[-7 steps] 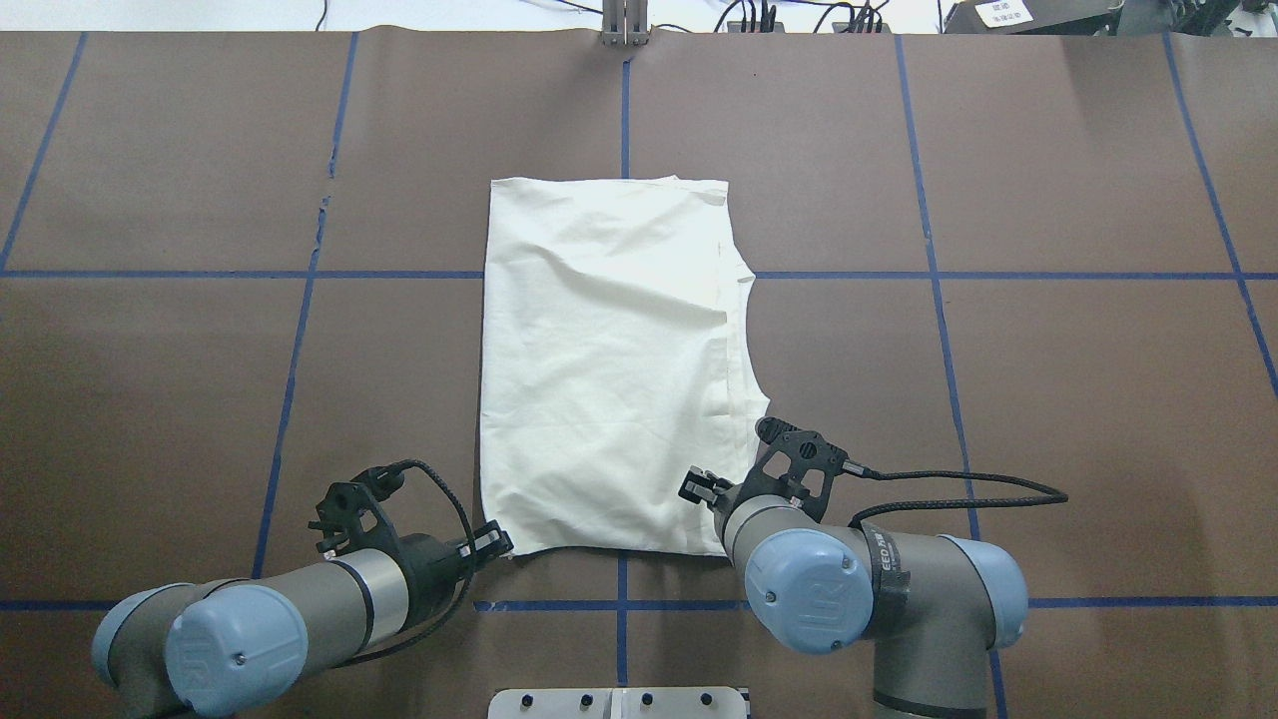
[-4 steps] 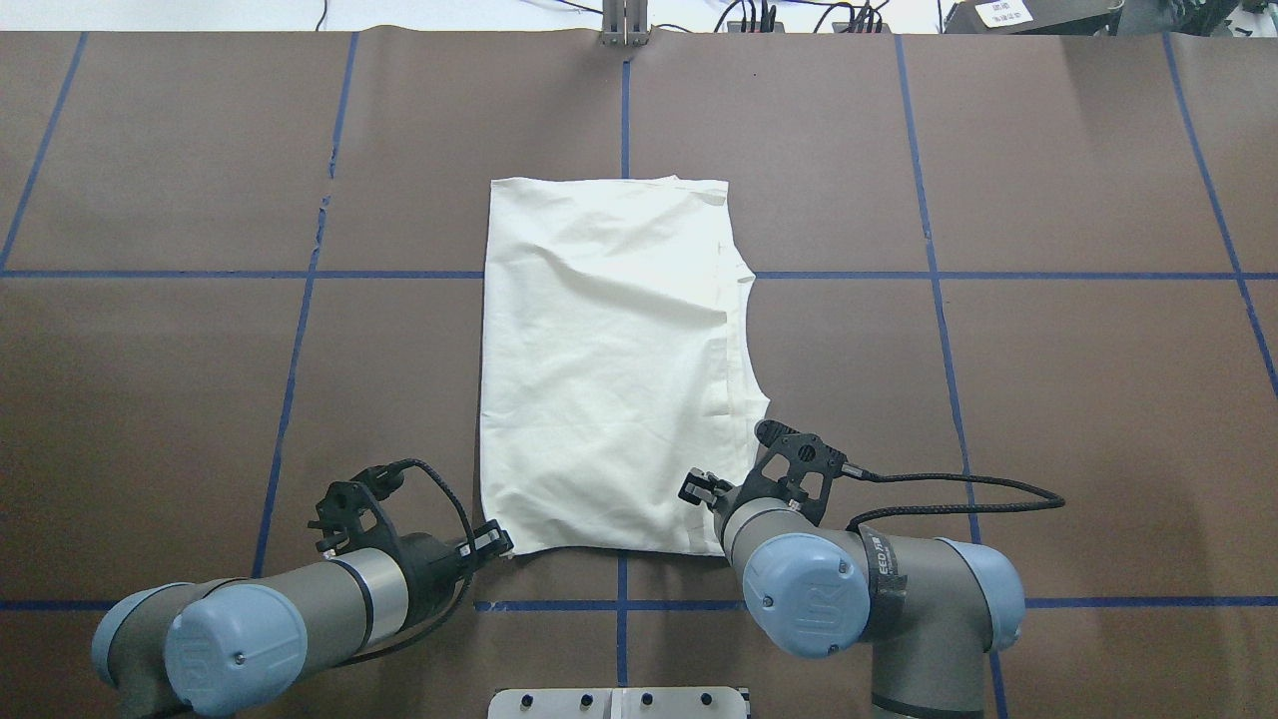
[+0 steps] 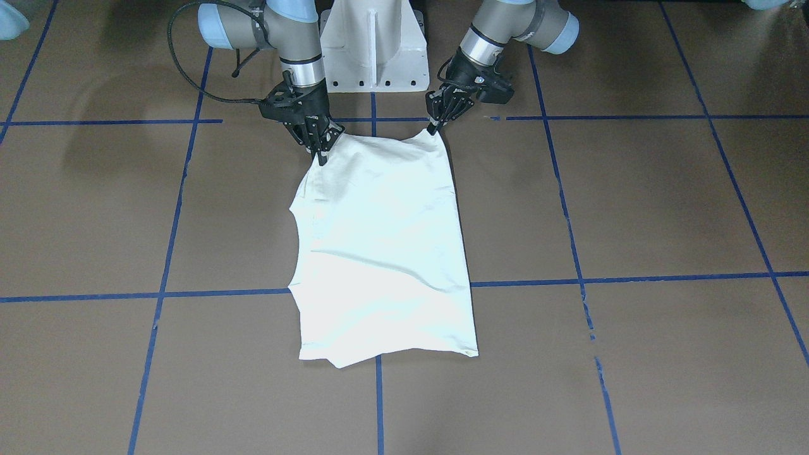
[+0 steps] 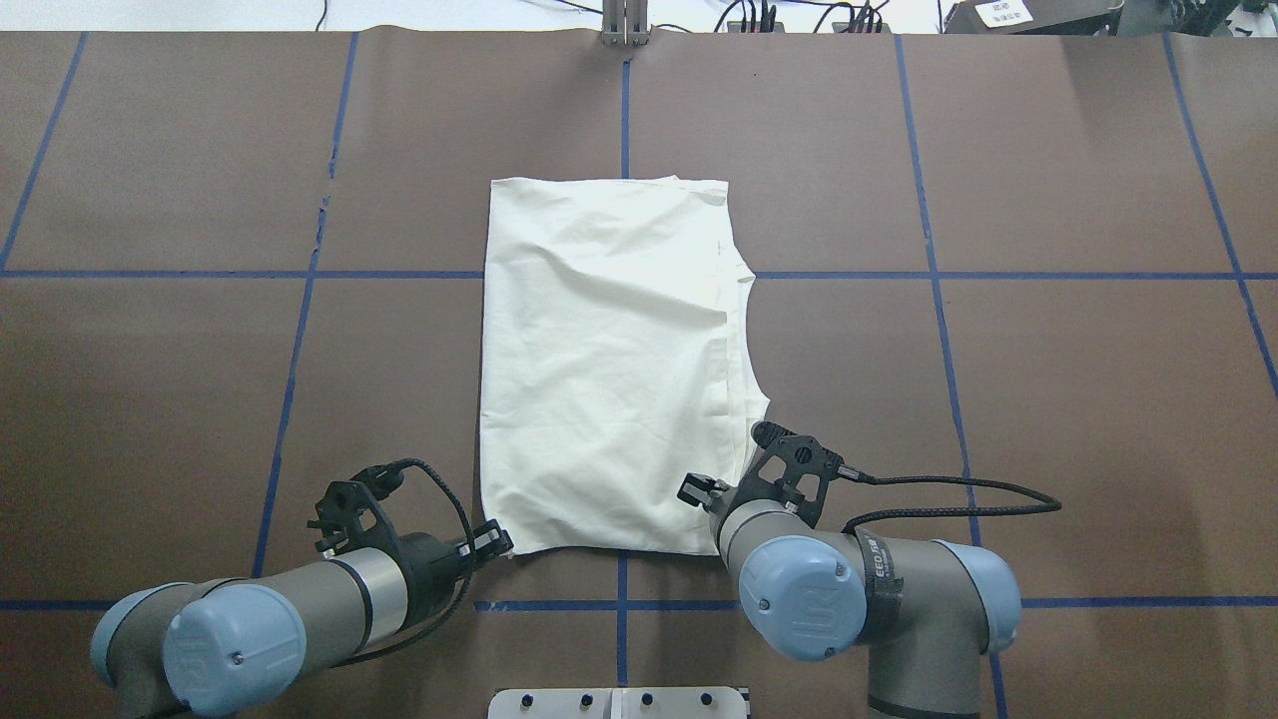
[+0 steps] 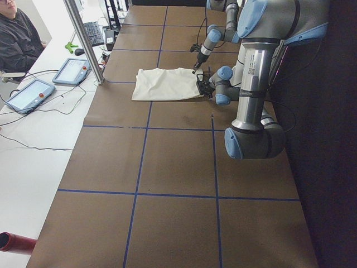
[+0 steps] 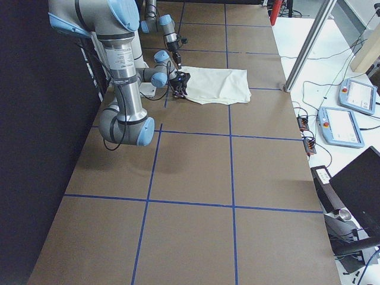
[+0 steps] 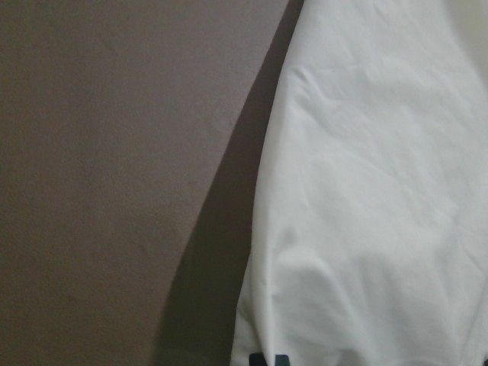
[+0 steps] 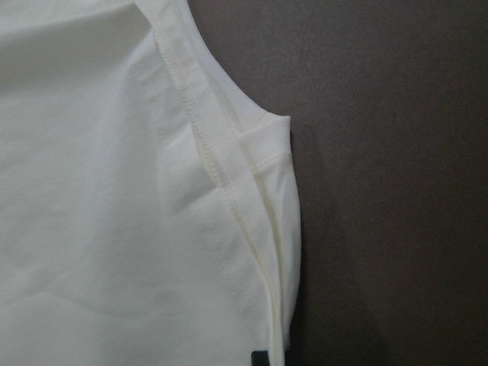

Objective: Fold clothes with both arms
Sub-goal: 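Grasp the near corners of the shirt with both grippers, then lift the near edge with both grippers and fold it onto the far edge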

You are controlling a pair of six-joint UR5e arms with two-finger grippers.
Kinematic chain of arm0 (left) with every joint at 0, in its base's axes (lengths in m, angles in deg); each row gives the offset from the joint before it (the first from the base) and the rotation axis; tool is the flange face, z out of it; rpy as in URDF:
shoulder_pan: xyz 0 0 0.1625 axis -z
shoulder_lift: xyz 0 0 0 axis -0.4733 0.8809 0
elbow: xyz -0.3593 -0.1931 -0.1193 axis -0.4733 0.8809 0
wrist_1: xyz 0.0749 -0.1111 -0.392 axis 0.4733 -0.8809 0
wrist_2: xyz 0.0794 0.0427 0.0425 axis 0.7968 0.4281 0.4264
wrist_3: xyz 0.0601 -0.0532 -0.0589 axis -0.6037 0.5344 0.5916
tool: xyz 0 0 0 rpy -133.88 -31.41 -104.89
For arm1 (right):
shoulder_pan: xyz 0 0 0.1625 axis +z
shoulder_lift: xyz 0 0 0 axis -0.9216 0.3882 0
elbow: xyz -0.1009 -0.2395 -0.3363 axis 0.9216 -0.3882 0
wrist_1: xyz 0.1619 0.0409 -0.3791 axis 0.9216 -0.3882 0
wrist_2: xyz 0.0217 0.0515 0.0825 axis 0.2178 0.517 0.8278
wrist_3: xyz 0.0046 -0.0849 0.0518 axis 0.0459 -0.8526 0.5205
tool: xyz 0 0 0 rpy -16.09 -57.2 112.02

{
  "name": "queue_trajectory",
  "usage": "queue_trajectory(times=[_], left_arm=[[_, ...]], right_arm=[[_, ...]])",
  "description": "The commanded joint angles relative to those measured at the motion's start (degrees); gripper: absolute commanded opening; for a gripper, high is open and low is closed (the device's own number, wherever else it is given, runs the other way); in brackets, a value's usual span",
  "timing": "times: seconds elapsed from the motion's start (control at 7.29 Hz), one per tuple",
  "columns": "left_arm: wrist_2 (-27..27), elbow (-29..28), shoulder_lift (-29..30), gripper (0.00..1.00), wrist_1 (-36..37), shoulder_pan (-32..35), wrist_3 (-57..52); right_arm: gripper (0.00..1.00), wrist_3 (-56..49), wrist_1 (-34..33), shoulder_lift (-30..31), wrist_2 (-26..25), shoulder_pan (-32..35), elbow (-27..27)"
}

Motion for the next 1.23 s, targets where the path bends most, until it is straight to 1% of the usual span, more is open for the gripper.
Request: queue_trajectory(times=[0.0, 0.14, 0.27, 0.41, 0.55, 0.69, 0.82, 0.96, 1.1], left_arm=[[-0.09, 0.21, 0.00, 0.00, 0.00, 0.00, -0.09], [-0.61, 2.91, -0.52, 0.00, 0.26, 0.35, -0.52], [-3.14, 9.03, -0.87, 0.00, 5.48, 0.44, -0.53], [-4.12, 15.70, -0.61, 0.00, 12.58, 0.35, -0.44], [-4.13, 20.90, -0.61, 0.00, 17.96, 0.00, 0.26], [-4.39, 27.13, -0.52, 0.00, 25.06, -0.35, 0.35], [-7.53, 30.33, 1.13, 0.00, 31.49, -0.70, 0.35], [-8.43, 29.05, 4.45, 0.00, 34.77, -0.62, -0.52], [-8.44, 27.30, 6.92, 0.00, 36.89, 0.69, -3.05]], right_arm=[[0.00, -0.05, 0.04, -0.05, 0.00, 0.16, 0.55], [0.00, -0.22, -0.05, 0.13, 0.09, 0.68, 3.34], [0.00, -0.31, -0.92, 1.43, 0.35, 1.12, 8.67], [0.00, -0.14, -3.45, 3.97, 0.53, 1.13, 14.03], [0.00, -0.05, -8.27, 4.95, 1.31, 0.26, 19.92], [0.00, 0.91, -13.53, 4.96, 2.10, -1.06, 25.11], [0.00, 1.35, -15.33, 4.35, 2.11, -1.50, 25.33], [0.00, 1.18, -15.08, 2.43, 2.02, -1.77, 21.68], [0.00, 0.49, -14.91, -0.81, 2.28, 1.88, 17.12]])
